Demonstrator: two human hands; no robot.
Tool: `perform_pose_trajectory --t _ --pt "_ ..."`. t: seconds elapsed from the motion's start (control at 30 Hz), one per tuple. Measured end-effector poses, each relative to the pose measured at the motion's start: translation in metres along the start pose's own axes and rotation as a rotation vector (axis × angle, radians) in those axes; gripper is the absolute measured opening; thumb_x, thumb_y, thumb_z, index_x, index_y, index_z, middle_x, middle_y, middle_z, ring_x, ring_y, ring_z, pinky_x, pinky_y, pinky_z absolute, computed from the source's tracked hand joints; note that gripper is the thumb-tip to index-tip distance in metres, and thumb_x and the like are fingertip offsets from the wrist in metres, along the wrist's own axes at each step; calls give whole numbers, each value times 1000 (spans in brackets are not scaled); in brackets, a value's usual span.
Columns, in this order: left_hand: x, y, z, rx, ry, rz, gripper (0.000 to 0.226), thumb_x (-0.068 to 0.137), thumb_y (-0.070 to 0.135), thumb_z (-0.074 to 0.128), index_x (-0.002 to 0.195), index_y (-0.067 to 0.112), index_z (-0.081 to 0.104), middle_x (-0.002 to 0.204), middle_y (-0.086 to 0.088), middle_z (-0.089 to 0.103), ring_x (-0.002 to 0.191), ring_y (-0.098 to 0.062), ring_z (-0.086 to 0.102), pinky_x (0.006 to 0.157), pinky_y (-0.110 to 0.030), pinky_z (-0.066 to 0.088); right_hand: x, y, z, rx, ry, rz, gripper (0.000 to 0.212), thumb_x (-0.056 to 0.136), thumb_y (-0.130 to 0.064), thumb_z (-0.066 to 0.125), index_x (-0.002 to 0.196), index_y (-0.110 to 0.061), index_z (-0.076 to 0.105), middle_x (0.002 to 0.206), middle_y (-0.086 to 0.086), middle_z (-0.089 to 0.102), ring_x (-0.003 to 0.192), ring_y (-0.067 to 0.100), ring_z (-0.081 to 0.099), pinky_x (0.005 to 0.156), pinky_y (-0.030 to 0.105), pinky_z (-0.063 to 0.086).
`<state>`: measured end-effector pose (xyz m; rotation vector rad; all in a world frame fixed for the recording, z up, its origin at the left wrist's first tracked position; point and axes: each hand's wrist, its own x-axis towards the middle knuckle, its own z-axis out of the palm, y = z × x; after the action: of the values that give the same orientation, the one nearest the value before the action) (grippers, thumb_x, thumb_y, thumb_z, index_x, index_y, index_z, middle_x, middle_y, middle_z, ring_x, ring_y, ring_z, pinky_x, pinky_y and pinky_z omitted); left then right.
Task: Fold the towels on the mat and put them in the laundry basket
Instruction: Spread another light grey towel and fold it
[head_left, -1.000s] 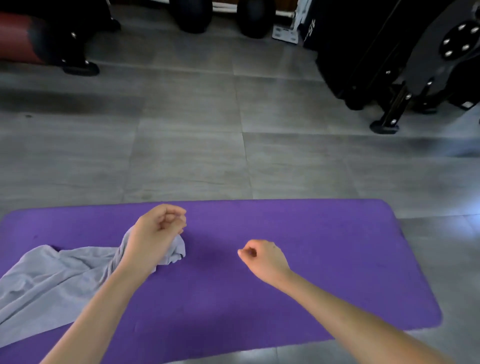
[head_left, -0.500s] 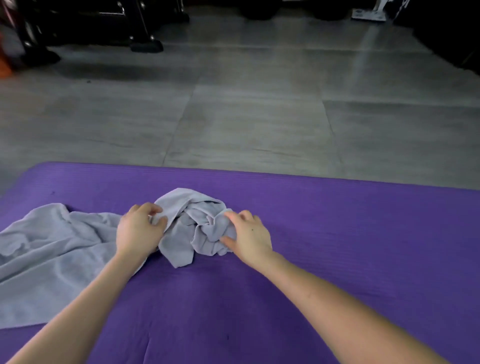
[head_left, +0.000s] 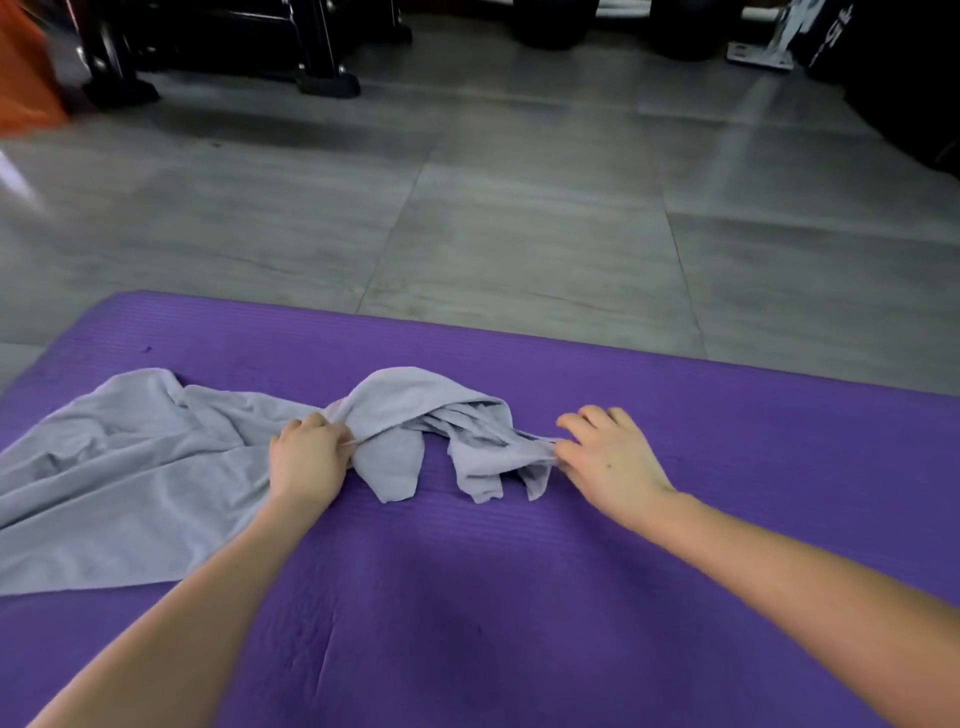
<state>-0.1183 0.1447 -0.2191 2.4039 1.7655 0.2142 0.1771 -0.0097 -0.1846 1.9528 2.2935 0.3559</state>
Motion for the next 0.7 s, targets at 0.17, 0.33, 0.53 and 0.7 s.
perform_pose_trajectory --t 0.17,0.33,0.53,0.7 --pt "-26 40 -43 -292 -50 169 9 88 25 62 85 19 68 85 3 68 82 -20 62 68 -30 43 -72 82 -28 -211 28 -7 16 61 -7 48 54 -14 60 61 4 52 58 27 53 51 36 40" --pt "-50 127 -78 -338 -129 356 9 88 27 62 85 22 68 77 12 64 75 -12 58 66 -26 39 -174 155 -50 -328 57 176 27 60 -2 30 49 -7 55 56 10 47 51 29 49 51 35 34" --pt "-90 244 -117 -388 -255 607 13 86 26 64 75 31 59 73 16 61 70 -5 56 67 -19 42 -305 198 -74 -353 -45 423 14 47 7 60 45 -5 54 51 11 46 48 29 48 51 34 31" --pt "-115 290 -120 -233 -442 803 12 85 26 63 74 29 59 73 16 62 78 9 53 63 -8 38 -367 177 -75 -39 -444 632 30 70 -15 65 93 -33 71 97 -12 67 94 20 60 77 31 37"
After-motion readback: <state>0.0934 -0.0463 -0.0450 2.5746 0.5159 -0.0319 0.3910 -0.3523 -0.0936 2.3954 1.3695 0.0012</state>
